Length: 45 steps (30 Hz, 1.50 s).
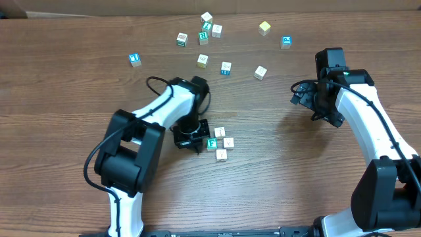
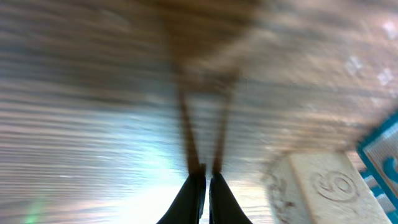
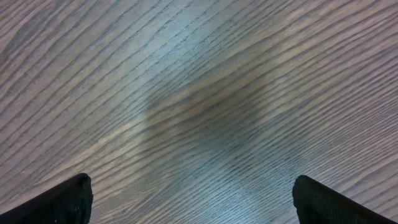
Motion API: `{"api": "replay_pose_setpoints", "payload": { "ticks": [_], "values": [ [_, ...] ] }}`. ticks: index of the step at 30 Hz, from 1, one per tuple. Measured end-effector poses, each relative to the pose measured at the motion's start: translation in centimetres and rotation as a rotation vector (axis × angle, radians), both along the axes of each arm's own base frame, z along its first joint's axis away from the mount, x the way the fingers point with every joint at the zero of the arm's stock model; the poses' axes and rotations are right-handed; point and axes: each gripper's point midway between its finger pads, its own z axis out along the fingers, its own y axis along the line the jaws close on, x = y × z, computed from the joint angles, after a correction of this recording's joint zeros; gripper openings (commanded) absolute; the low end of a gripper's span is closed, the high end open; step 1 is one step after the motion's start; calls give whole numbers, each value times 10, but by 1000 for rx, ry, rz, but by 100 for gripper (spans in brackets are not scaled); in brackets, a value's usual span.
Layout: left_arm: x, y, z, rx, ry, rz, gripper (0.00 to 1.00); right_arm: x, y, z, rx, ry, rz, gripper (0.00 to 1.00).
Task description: Form a circle
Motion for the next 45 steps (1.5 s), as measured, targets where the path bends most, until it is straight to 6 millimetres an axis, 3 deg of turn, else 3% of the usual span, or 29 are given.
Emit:
{"api": "replay_pose_setpoints", "payload": {
  "ticks": [5, 12, 16, 17, 19, 31, 38, 45],
  "values": [
    [15, 27, 0, 7, -4, 85, 7, 0, 0, 0, 0, 0, 0, 100],
    [29, 63, 0, 26, -8, 188, 26, 0, 0, 0, 0, -1, 0, 100],
    [32, 75, 0, 47, -13, 212, 49, 0, 0, 0, 0, 0, 0, 100],
    [33, 77, 0, 51, -17, 211, 59, 0, 0, 0, 0, 0, 0, 100],
    [34, 79, 0, 63, -26, 208, 100, 0, 0, 0, -1, 0, 0, 100],
    [37, 83, -1, 86, -39, 207, 100, 0, 0, 0, 0, -1, 0, 100],
    [52, 88, -1, 107, -114, 208, 100, 0, 0, 0, 0, 0, 0, 100],
    [53, 88, 0, 109, -119, 208, 100, 0, 0, 0, 0, 0, 0, 100]
  ]
}}
